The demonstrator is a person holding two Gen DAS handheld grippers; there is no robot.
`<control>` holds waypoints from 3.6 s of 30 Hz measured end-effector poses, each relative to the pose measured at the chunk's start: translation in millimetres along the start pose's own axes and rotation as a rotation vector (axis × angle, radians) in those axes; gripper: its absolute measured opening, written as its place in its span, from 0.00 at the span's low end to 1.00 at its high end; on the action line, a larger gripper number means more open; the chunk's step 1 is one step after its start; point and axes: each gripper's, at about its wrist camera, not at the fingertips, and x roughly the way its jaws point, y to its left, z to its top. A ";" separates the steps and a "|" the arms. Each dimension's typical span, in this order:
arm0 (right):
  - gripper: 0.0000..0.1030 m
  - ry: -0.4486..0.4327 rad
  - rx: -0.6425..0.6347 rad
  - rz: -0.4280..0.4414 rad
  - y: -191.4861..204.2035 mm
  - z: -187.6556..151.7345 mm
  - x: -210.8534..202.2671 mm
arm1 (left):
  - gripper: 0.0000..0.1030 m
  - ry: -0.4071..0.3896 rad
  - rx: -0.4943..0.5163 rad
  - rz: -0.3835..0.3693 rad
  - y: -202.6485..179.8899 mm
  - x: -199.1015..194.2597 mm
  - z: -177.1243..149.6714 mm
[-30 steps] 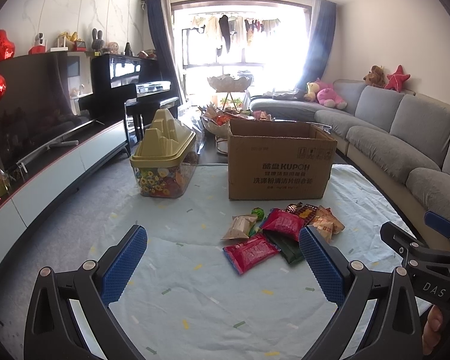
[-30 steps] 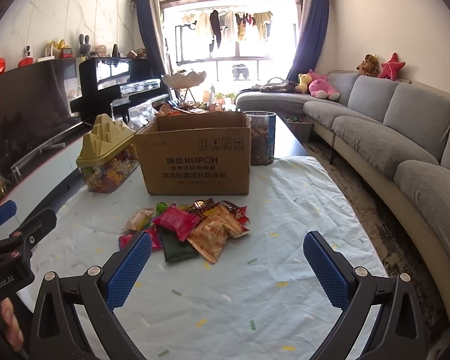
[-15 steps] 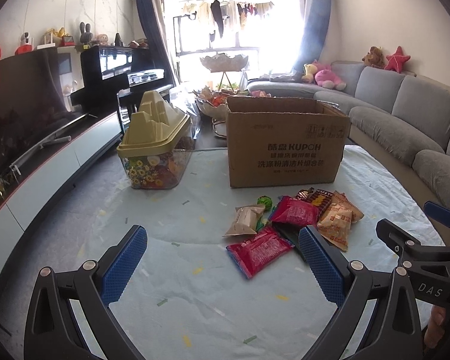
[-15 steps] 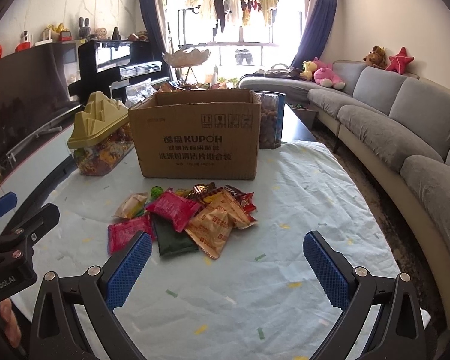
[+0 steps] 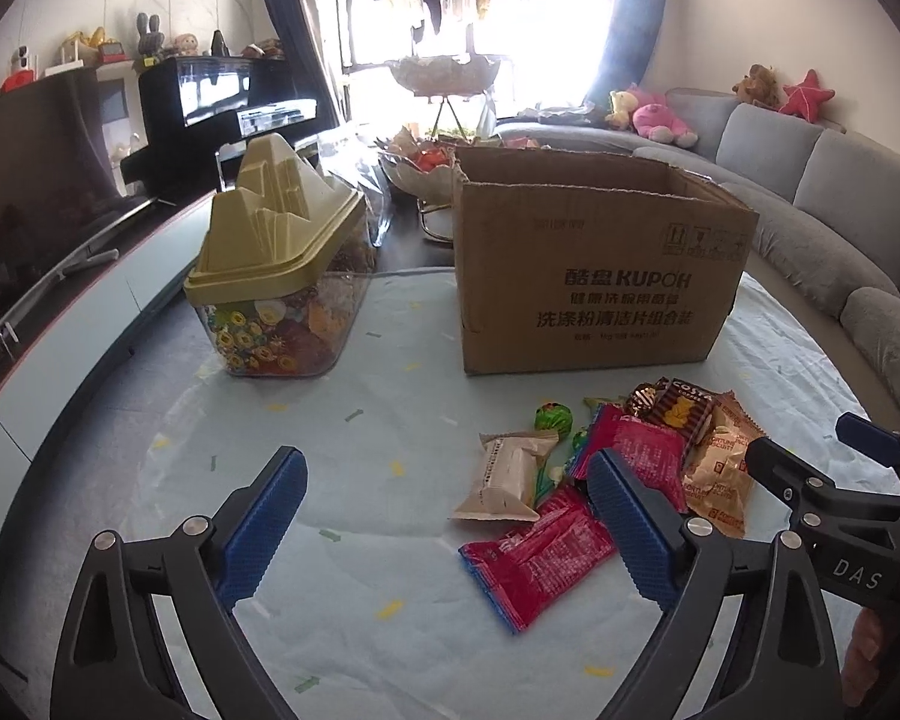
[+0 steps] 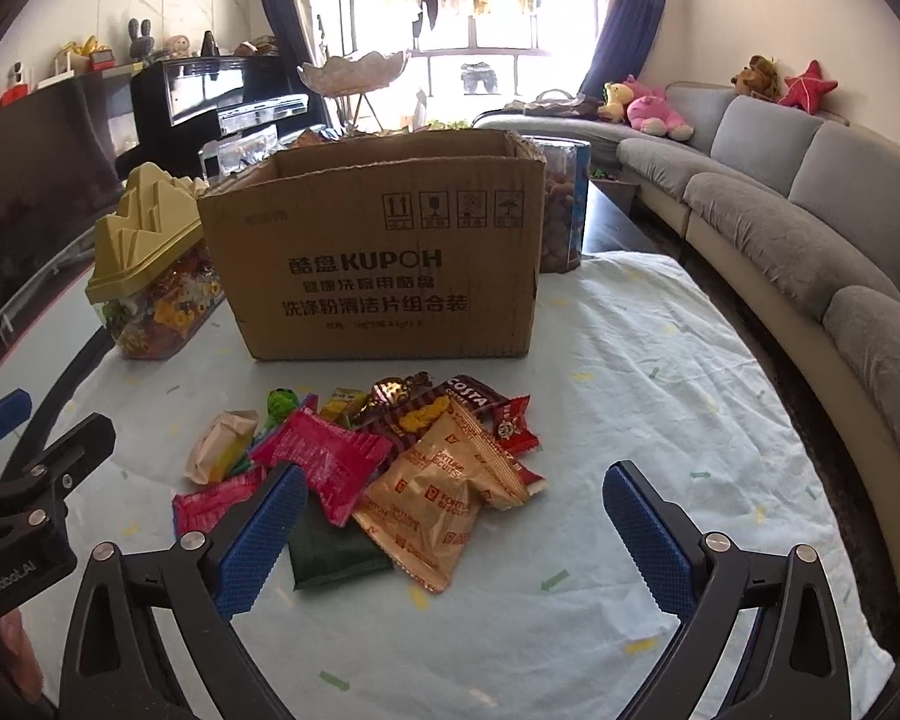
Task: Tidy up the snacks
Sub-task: 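Grasp the cream biscuit bar with the left gripper while the right gripper grasps the gold Fortune Biscuits bag, then carry both packets over the cardboard box and open both grippers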
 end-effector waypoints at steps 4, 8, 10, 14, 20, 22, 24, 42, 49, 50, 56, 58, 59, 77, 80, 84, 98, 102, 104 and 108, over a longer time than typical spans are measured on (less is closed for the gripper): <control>0.93 0.038 0.026 0.020 -0.4 2.3 18.3 | 0.91 0.031 0.017 0.002 -2.7 18.0 1.5; 0.88 0.087 0.049 0.036 -2.8 -2.2 34.5 | 0.88 0.070 0.034 -0.006 -7.3 35.8 -0.9; 0.85 0.115 0.066 0.044 -5.1 -5.1 41.7 | 0.86 0.087 0.039 -0.012 -8.9 45.0 -2.2; 0.80 0.160 0.095 0.058 -8.6 -8.9 53.1 | 0.83 0.122 0.042 -0.031 -11.2 60.8 -3.7; 0.77 0.181 0.104 0.086 -6.2 -5.0 64.0 | 0.78 0.157 0.027 -0.051 -12.5 78.9 -1.7; 0.75 0.179 0.098 0.086 -4.5 -2.5 66.5 | 0.76 0.170 0.020 -0.059 -12.3 84.3 -1.3; 0.72 0.176 0.084 0.082 -1.6 0.9 69.0 | 0.75 0.179 0.016 -0.068 -11.9 89.1 -0.6; 0.57 0.166 0.018 0.029 6.2 7.8 78.3 | 0.35 0.232 -0.003 -0.103 -10.8 110.1 1.2; 0.54 0.157 0.010 0.029 3.3 9.0 75.1 | 0.31 0.207 -0.004 -0.089 -10.9 97.8 3.4; 0.54 0.153 0.010 0.028 2.8 9.5 73.5 | 0.31 0.202 -0.003 -0.090 -10.9 94.8 3.7; 0.53 0.123 0.007 0.031 3.7 13.6 62.3 | 0.31 0.163 -0.013 -0.092 -10.0 72.0 6.5; 0.53 0.107 0.005 0.039 3.8 15.0 55.4 | 0.31 0.147 -0.013 -0.097 -11.0 61.7 9.2; 0.53 0.100 0.006 0.045 3.8 15.9 51.5 | 0.31 0.139 -0.011 -0.098 -11.8 57.5 9.9; 0.53 -0.094 -0.068 0.108 -0.1 78.8 -14.7 | 0.31 -0.027 0.025 -0.126 -27.7 -0.7 78.0; 0.53 -0.121 -0.080 0.109 -0.7 92.7 -20.5 | 0.31 -0.057 0.035 -0.117 -30.7 -6.8 92.9; 0.53 -0.144 -0.087 0.113 -1.5 111.9 -23.0 | 0.31 -0.083 0.044 -0.109 -32.2 -7.2 111.4; 0.53 -0.156 -0.107 0.142 2.1 177.1 13.7 | 0.31 -0.076 0.078 -0.114 -38.3 31.2 172.9; 0.53 -0.157 -0.132 0.135 6.6 190.4 27.0 | 0.31 -0.045 0.073 -0.126 -38.8 51.8 185.8; 0.53 -0.155 -0.145 0.133 9.1 197.0 35.0 | 0.31 -0.034 0.070 -0.129 -39.2 60.0 190.0; 0.53 -0.136 -0.159 0.125 10.3 205.0 51.3 | 0.31 -0.009 0.066 -0.125 -39.2 77.1 196.5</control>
